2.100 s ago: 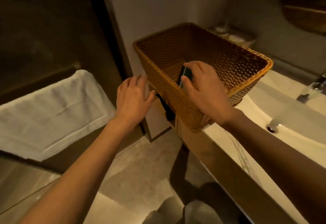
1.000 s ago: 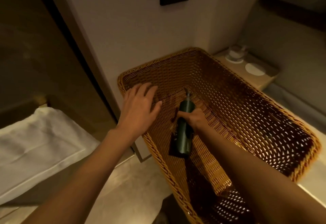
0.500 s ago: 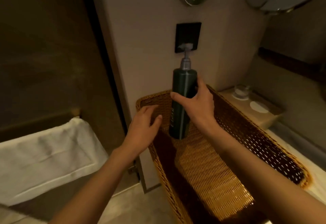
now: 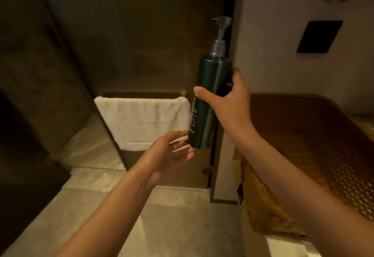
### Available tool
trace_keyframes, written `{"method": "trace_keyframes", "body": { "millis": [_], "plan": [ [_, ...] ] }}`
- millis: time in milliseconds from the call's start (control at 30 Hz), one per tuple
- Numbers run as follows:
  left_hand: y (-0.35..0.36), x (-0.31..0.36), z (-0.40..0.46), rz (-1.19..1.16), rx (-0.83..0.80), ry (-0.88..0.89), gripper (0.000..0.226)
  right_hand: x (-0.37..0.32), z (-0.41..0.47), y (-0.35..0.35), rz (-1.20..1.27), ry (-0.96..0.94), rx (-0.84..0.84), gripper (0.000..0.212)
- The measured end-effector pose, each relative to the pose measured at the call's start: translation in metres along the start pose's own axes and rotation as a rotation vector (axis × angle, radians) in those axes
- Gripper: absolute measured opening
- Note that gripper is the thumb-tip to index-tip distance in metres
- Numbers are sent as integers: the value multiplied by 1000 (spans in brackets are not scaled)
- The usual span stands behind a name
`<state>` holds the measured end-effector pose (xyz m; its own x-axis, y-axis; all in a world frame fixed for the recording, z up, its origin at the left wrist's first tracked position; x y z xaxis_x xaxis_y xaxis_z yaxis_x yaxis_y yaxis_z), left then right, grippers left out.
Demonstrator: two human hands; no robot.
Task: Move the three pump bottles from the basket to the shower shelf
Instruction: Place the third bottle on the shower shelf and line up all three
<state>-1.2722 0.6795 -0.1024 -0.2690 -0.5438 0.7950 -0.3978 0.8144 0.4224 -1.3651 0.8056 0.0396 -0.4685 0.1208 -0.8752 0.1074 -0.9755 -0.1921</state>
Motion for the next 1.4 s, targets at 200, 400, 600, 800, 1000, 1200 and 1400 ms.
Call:
{"method": "trace_keyframes", "body": {
  "millis": [200, 400, 600, 800, 1000, 1200, 1400],
  "plan": [
    [-130, -9, -68, -380, 217, -24, 34, -25, -57, 137, 129, 21, -282, 55],
    [-243, 10, -118, -622, 394, 25, 38, -72, -99, 271, 155, -17, -486, 66],
    [-361, 51, -141, -678, 489, 88, 33, -114, -125, 397, 199, -102, -543, 72],
    [-465, 91, -155, -717, 537, 108, 34, -151, -146, 508, 219, -164, -588, 73],
    [-532, 133, -138, -727, 502, 129, 32, -162, -129, 587, 224, -177, -612, 74],
    [-593, 172, -81, -742, 511, 157, 34, -136, -85, 680, 226, -150, -639, 71],
    [-655, 257, 5, -738, 550, 145, 34, -110, 6, 777, 254, -121, -629, 69]
  ]
}}
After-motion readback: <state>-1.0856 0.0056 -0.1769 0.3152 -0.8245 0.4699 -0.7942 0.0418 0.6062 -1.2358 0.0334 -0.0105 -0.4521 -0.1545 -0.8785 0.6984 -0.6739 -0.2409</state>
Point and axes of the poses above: each hand's wrist, its own z-axis towards the middle knuckle, its own y-axis out of the palm, x = y × z, the point moved 10 cm from there along z, towards the middle knuckle, and after that the axes turned 2 degrees about -z, right-handed, at the moved point
